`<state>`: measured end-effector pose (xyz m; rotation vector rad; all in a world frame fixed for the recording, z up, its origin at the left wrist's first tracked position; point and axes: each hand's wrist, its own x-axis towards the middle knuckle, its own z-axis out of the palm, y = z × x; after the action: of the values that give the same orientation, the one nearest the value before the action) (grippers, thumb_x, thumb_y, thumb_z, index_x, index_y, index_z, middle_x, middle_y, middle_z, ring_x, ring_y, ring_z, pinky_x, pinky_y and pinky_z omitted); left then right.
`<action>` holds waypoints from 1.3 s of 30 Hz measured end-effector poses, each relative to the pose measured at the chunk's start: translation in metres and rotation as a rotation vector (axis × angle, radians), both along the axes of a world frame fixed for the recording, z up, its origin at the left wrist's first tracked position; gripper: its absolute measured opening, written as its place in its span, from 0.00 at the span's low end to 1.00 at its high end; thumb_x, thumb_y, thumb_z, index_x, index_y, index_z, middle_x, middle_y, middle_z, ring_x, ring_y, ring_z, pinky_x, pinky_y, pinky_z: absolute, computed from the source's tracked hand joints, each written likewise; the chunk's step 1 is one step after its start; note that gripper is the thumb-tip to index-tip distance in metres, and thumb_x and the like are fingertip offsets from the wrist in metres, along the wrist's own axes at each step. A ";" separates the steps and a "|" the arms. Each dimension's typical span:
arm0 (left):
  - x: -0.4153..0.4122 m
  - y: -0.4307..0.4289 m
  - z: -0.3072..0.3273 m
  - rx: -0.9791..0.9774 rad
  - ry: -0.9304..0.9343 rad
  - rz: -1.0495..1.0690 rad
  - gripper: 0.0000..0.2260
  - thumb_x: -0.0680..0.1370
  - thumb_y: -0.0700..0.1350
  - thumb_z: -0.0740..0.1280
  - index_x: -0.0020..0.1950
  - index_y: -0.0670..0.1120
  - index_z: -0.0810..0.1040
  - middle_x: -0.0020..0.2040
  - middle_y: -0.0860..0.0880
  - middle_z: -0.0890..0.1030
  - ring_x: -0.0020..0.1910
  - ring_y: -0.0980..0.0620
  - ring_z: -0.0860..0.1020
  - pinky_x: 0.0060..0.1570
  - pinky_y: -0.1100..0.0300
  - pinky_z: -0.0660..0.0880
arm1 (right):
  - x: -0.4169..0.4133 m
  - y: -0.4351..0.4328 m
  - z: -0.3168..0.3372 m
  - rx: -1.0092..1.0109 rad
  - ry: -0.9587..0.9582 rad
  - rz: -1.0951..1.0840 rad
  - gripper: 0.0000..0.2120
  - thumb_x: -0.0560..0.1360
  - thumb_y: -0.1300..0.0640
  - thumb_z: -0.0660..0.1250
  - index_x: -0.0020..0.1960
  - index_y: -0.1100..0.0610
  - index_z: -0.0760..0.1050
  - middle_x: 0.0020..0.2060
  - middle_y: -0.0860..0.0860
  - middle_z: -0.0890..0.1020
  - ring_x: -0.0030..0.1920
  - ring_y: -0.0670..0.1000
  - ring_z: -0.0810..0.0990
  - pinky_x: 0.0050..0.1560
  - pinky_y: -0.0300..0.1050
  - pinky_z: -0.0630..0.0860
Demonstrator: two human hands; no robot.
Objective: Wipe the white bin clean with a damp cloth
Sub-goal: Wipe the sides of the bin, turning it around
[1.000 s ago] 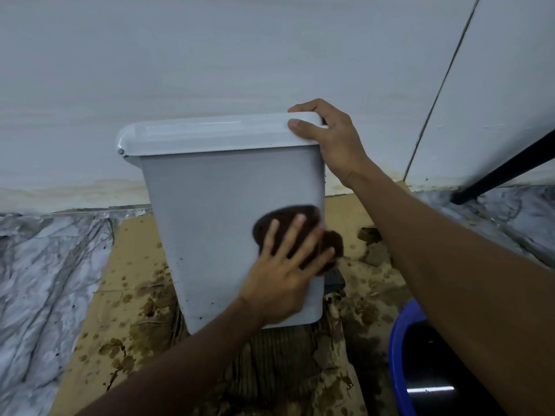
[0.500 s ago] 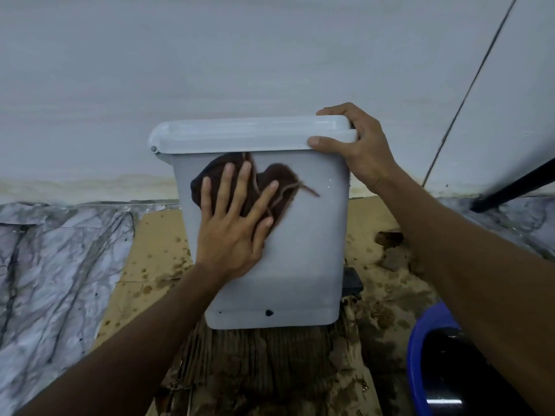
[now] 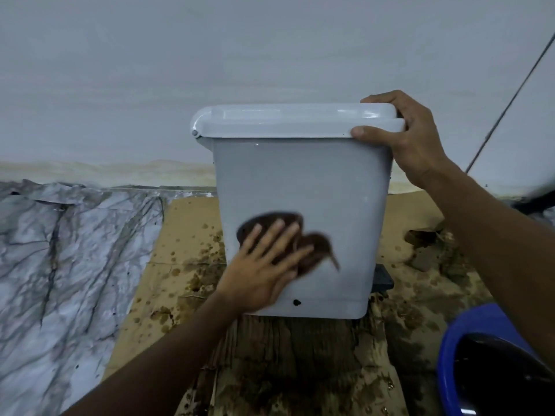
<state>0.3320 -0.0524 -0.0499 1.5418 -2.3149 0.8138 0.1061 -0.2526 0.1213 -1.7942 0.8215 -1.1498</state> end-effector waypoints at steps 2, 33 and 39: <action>0.004 -0.023 0.034 -0.115 0.184 0.151 0.25 0.84 0.55 0.55 0.81 0.52 0.61 0.83 0.41 0.52 0.82 0.39 0.48 0.79 0.39 0.44 | 0.000 0.000 0.000 0.000 -0.003 0.002 0.26 0.63 0.47 0.80 0.57 0.55 0.79 0.53 0.45 0.82 0.50 0.40 0.81 0.47 0.39 0.79; -0.076 0.076 -0.099 0.092 0.693 0.461 0.26 0.86 0.53 0.49 0.84 0.54 0.46 0.84 0.43 0.42 0.82 0.39 0.42 0.77 0.39 0.44 | 0.005 0.003 -0.002 -0.048 0.009 -0.015 0.20 0.65 0.48 0.79 0.55 0.49 0.78 0.55 0.46 0.81 0.54 0.43 0.80 0.49 0.39 0.78; -0.079 0.024 -0.040 0.052 0.594 0.336 0.26 0.86 0.54 0.50 0.84 0.55 0.47 0.84 0.44 0.42 0.82 0.40 0.42 0.79 0.41 0.36 | 0.005 0.005 0.000 -0.042 -0.008 -0.008 0.17 0.66 0.51 0.79 0.53 0.47 0.78 0.53 0.44 0.81 0.52 0.40 0.80 0.49 0.37 0.77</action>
<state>0.2529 -0.0287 -0.0896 1.9045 -1.6880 0.2902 0.1112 -0.2475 0.1216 -1.8213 0.8060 -1.1863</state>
